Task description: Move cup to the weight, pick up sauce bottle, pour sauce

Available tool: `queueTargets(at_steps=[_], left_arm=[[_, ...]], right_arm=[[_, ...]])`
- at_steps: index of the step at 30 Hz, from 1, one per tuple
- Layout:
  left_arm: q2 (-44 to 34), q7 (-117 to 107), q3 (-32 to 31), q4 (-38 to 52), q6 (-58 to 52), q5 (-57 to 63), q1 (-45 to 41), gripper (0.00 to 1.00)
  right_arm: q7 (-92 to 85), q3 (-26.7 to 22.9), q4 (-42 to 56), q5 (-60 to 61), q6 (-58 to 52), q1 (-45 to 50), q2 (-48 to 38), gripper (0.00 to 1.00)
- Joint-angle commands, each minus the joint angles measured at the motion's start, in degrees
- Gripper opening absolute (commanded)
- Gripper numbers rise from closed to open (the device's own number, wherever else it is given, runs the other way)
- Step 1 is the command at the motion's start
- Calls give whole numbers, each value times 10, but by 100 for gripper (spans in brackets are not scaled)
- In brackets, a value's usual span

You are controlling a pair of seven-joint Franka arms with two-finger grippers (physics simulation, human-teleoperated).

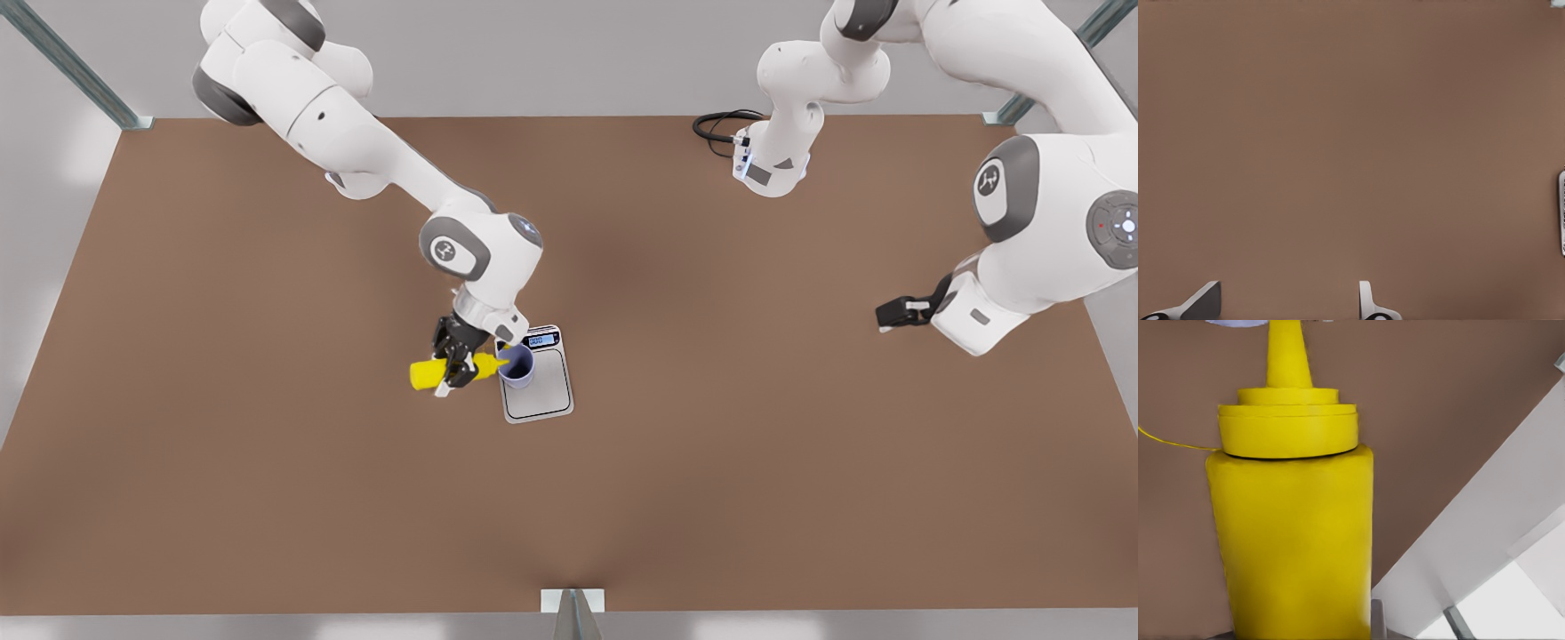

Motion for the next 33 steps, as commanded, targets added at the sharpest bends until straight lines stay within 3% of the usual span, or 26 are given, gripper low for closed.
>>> queueTargets(at_steps=[1,6,17,19,27,33], left_arm=[[0,0,0,0,12,-2,0,100],[8,0,-4,-1,12,-5,-1,100],[9,-8,-7,2,10,-7,-1,100],[11,-18,-7,2,11,-6,-7,100],[16,-37,-7,6,14,-6,-13,100],[19,-47,-7,6,15,-5,-21,100]], right_arm=[[0,-2,-1,-2,-1,2,2,50],[5,-26,-3,-11,-19,33,17,50],[18,-27,4,-3,-24,36,23,50],[7,-25,12,76,-11,-3,11,50],[-317,-29,29,412,125,-180,-11,50],[-628,-173,22,720,184,-180,-24,50]])
